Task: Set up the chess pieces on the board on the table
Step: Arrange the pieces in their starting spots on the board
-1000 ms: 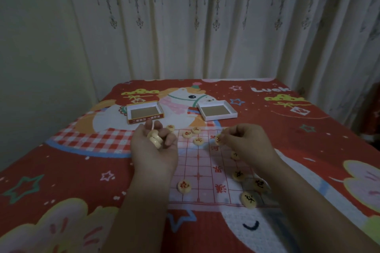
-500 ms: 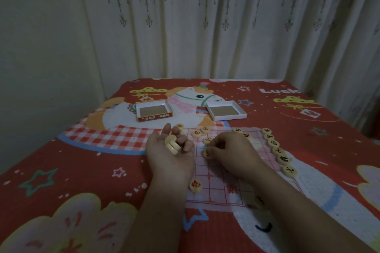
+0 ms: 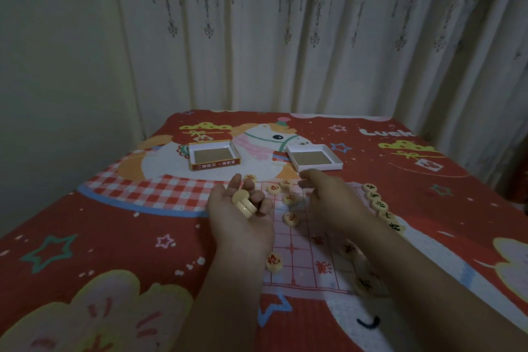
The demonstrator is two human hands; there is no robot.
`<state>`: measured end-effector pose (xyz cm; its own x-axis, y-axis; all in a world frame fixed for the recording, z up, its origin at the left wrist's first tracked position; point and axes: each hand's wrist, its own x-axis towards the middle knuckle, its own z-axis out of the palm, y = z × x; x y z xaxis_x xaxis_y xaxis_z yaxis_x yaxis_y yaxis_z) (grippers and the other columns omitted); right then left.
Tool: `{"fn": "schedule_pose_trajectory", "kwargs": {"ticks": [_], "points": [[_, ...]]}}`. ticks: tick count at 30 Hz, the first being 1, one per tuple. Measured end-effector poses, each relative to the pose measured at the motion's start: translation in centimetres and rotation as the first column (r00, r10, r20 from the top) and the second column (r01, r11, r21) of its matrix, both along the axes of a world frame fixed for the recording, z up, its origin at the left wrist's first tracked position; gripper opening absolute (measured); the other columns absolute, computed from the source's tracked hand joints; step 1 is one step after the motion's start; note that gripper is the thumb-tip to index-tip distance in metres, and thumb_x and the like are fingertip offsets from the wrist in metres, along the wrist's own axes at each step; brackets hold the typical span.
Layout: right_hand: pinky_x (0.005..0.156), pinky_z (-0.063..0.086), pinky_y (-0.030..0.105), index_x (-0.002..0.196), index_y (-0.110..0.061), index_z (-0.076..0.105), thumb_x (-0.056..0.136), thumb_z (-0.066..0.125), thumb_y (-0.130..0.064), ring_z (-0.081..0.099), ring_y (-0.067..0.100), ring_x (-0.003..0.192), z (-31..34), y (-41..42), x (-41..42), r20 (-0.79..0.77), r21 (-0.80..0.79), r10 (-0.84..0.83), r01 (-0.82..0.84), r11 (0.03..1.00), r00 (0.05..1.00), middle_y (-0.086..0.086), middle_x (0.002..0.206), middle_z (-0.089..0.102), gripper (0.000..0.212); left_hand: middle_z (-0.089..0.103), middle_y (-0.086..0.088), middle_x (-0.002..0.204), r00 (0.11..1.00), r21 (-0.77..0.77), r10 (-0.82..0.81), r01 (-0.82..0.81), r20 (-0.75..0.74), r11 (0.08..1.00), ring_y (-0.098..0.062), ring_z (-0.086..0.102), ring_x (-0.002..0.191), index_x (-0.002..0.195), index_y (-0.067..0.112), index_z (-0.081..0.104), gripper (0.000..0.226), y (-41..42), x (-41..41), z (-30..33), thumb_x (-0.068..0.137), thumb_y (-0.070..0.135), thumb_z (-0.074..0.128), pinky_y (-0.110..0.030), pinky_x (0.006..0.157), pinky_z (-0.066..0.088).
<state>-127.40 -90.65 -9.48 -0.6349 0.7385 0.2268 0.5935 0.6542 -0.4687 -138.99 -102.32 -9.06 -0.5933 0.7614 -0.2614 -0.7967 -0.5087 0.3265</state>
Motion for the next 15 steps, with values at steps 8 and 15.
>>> {"fn": "schedule_pose_trajectory", "kwargs": {"ticks": [8, 15], "points": [[0.083, 0.031, 0.037, 0.122, -0.024, 0.050, 0.089, 0.055, -0.016, 0.050, 0.031, 0.117, -0.3, 2.5, -4.6, 0.350, 0.073, 0.031, -0.060, 0.995, 0.936, 0.006, 0.127, 0.058, 0.034, 0.055, -0.003, 0.066, 0.999, 0.024, -0.002, 0.001, 0.041, 1.000, -0.013, 0.042, 0.041, 0.098, 0.012, 0.056, 0.037, 0.1, 0.0, 0.2, 0.103, 0.041, 0.033, -0.017, 0.040, 0.032], [0.091, 0.043, 0.038, 0.130, -0.019, 0.051, 0.089, 0.055, -0.012, 0.056, 0.028, 0.114, 0.2, 2.2, -4.0, 0.181, -0.006, 0.032, -0.031, 0.999, 0.983, 0.004, 0.128, 0.061, 0.042, 0.057, -0.006, 0.070, 0.997, 0.034, 0.001, -0.004, 0.077, 0.999, -0.016, 0.049, 0.052, 0.098, 0.010, 0.058, 0.040, 0.2, 0.3, 0.5, 0.103, 0.041, 0.034, -0.025, 0.051, 0.039]]}}
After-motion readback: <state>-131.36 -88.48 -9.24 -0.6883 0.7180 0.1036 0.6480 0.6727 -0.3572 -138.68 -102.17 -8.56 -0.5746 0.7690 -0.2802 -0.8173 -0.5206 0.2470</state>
